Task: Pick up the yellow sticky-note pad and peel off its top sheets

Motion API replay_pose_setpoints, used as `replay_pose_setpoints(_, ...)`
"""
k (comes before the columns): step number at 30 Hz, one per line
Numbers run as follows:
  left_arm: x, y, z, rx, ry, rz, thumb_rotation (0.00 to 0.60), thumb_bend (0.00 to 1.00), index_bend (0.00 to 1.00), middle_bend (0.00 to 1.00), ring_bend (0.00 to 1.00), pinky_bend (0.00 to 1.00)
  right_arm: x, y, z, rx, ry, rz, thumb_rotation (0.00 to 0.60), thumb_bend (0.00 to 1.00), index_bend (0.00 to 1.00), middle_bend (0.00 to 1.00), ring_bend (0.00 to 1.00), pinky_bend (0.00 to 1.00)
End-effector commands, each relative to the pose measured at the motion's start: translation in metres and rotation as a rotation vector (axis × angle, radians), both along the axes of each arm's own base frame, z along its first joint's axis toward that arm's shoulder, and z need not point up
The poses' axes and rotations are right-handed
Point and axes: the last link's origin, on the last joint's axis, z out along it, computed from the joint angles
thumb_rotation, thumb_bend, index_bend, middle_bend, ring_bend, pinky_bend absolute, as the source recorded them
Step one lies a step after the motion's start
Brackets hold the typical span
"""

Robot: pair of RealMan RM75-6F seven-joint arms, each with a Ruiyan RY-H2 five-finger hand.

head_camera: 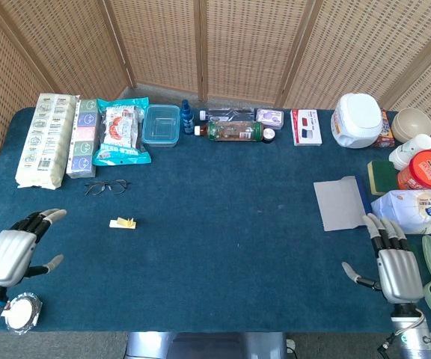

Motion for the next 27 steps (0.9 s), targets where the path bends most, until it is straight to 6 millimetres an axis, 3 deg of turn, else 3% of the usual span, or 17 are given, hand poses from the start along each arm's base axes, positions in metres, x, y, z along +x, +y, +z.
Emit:
replay_pose_setpoints(1, -0.002, 0.021, -0.004, -0.01, 0.052, -0.016, 0.6, 0.2, 0.21, 0.41, 0.41, 0.56, 0.0, -0.002, -0.002, 0.006, -0.002, -0.002, 0.406, 0.28, 0.0, 0.02, 0.0, 0.0)
replay_pose_setpoints(3, -0.001, 0.031, -0.009, -0.018, 0.068, -0.029, 0.6, 0.2, 0.24, 0.56, 0.61, 0.73, 0.0, -0.003, -0.004, 0.01, -0.002, -0.002, 0.408, 0.28, 0.0, 0.02, 0.0, 0.0)
replay_pose_setpoints(5, 0.0, 0.041, -0.013, -0.026, 0.083, -0.044, 0.6, 0.2, 0.25, 0.66, 0.76, 0.84, 0.0, -0.005, -0.005, 0.013, -0.004, -0.001, 0.407, 0.28, 0.0, 0.02, 0.0, 0.0)
replay_pose_setpoints(9, 0.002, 0.059, -0.024, -0.067, 0.109, -0.064, 0.588, 0.2, 0.28, 0.84, 0.93, 0.97, 0.0, -0.007, -0.007, 0.016, -0.005, -0.005, 0.407, 0.28, 0.0, 0.02, 0.0, 0.0)
replay_pose_setpoints(12, 0.003, 0.071, -0.032, -0.094, 0.133, -0.081, 0.559, 0.2, 0.32, 0.92, 0.98, 1.0, -0.001, -0.008, -0.008, 0.017, -0.005, -0.012, 0.406, 0.28, 0.0, 0.02, 0.0, 0.0)
replay_pose_setpoints(15, 0.004, 0.079, -0.04, -0.117, 0.13, -0.084, 0.572, 0.2, 0.36, 0.96, 1.0, 1.0, -0.002, -0.008, -0.009, 0.017, -0.006, -0.015, 0.406, 0.28, 0.0, 0.02, 0.0, 0.0)
replay_pose_setpoints(27, -0.002, 0.098, -0.068, -0.164, 0.208, -0.081, 0.584, 0.24, 0.46, 0.99, 1.0, 1.0, -0.003, -0.011, -0.01, 0.022, -0.007, -0.021, 0.409, 0.28, 0.0, 0.02, 0.0, 0.0)
